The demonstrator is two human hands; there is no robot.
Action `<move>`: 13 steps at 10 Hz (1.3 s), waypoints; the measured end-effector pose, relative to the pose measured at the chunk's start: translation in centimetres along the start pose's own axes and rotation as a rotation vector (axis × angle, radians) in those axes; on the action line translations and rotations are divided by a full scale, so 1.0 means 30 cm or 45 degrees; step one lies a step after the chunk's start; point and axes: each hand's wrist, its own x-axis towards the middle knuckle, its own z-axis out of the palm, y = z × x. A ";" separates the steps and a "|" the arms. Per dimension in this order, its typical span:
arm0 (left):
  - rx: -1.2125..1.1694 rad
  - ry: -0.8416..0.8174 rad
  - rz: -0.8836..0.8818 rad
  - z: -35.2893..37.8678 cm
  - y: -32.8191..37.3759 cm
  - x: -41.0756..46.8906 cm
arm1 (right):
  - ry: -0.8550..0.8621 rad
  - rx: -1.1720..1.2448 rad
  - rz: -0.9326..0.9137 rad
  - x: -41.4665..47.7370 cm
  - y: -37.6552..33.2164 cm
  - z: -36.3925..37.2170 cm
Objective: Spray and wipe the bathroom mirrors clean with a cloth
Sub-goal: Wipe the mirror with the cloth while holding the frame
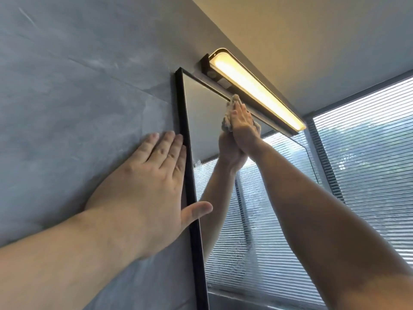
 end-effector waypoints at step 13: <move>-0.017 -0.040 -0.041 0.000 -0.002 0.006 | 0.219 0.131 0.880 -0.189 0.856 -0.050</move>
